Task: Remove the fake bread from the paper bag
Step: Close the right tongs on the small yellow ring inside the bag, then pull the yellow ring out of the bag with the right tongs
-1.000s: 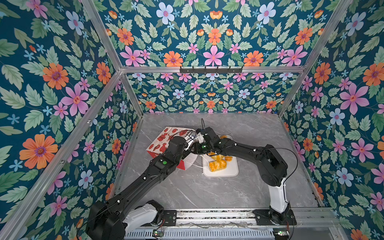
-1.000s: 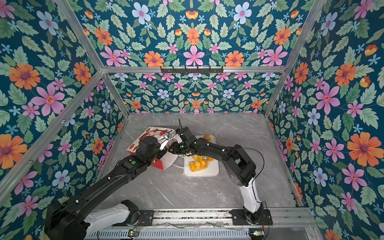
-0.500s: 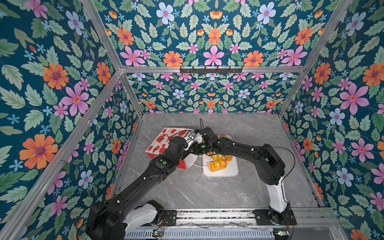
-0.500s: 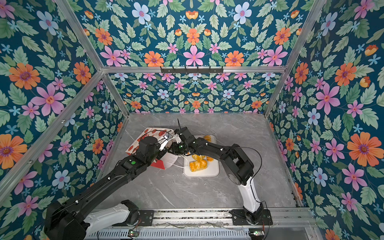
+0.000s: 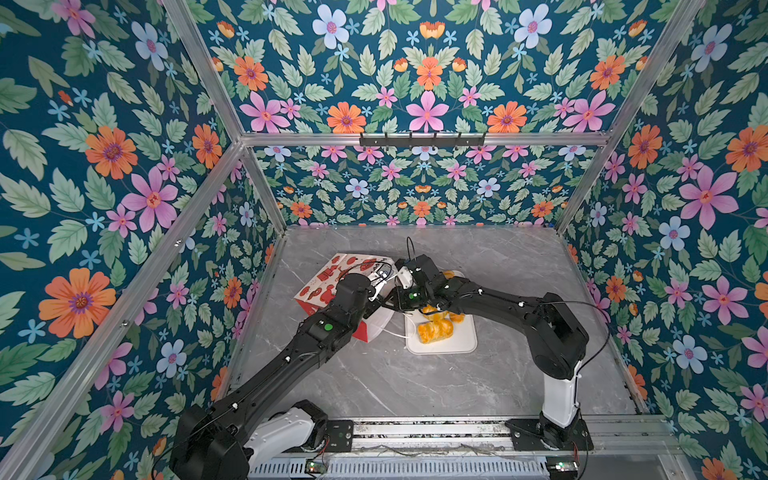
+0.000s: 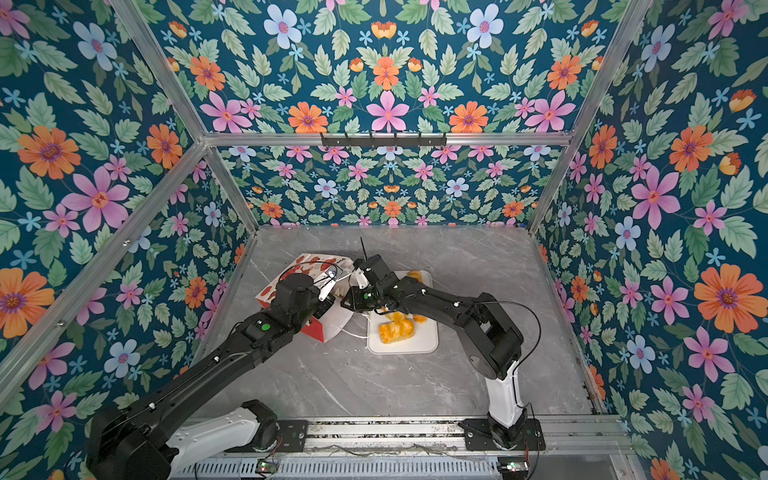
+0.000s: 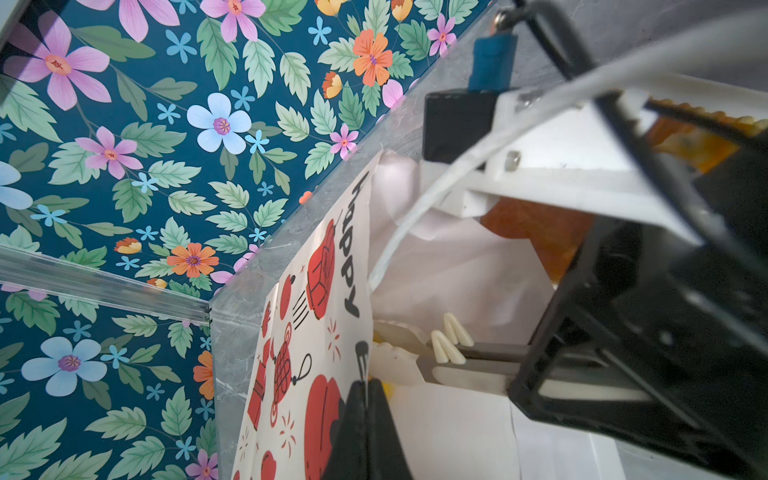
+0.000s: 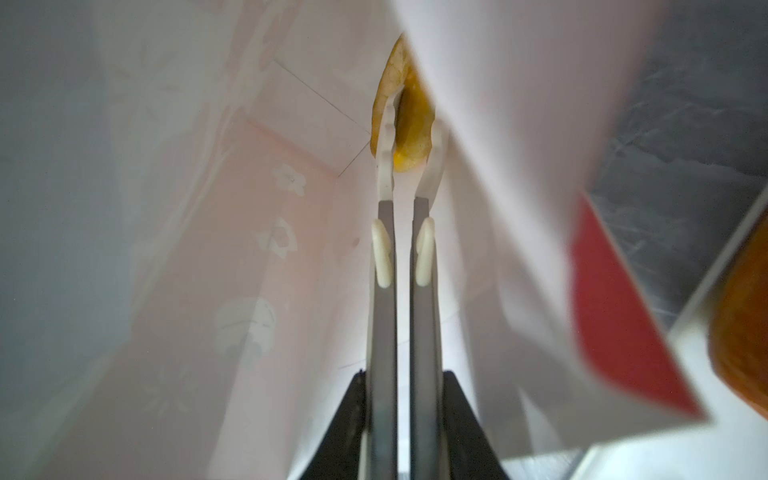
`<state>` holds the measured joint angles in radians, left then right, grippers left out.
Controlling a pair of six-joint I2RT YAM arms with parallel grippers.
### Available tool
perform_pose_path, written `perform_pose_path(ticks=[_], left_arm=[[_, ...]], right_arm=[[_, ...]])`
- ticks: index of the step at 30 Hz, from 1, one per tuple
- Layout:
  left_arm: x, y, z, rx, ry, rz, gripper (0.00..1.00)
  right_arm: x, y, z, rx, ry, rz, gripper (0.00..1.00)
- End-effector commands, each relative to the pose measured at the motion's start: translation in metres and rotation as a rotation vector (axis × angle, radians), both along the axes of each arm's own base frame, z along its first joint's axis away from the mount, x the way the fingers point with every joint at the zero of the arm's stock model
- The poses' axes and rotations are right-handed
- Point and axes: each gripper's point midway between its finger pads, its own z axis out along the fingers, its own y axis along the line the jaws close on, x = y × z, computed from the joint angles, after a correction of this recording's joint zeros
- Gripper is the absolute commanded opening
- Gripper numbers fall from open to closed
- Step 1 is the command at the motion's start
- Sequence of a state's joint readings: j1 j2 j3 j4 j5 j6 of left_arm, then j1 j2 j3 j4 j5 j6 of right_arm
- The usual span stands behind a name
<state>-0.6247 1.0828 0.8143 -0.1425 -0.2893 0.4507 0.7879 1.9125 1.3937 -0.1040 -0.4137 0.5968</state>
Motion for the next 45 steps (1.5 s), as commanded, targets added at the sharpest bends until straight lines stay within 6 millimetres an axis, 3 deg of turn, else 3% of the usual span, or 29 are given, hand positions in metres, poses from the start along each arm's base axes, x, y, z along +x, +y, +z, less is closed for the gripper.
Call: perform_pose_path(ticks=[1, 15, 26, 33, 45], left_arm=[[0.005, -0.002, 0.010, -0.031, -0.034, 0.011, 0.00], [0.012, 0.000, 0.006, -0.016, -0.027, 0.044, 0.00], [0.020, 0.004, 0.002, 0.014, -0.025, 0.095, 0.00], [0.027, 0.005, 0.002, 0.027, -0.030, 0.123, 0.00], [0.033, 0.018, -0.002, 0.046, -0.030, 0.192, 0.00]], right_arm=[[0.000, -0.007, 0.009, -0.002, -0.051, 0.002, 0.00], [-0.014, -0.050, 0.029, -0.006, -0.130, -0.061, 0.00], [-0.039, -0.092, 0.062, 0.029, -0.239, -0.089, 0.00], [-0.062, -0.116, 0.061, -0.008, -0.271, -0.065, 0.00], [-0.108, -0.197, 0.081, -0.119, -0.343, -0.167, 0.00]])
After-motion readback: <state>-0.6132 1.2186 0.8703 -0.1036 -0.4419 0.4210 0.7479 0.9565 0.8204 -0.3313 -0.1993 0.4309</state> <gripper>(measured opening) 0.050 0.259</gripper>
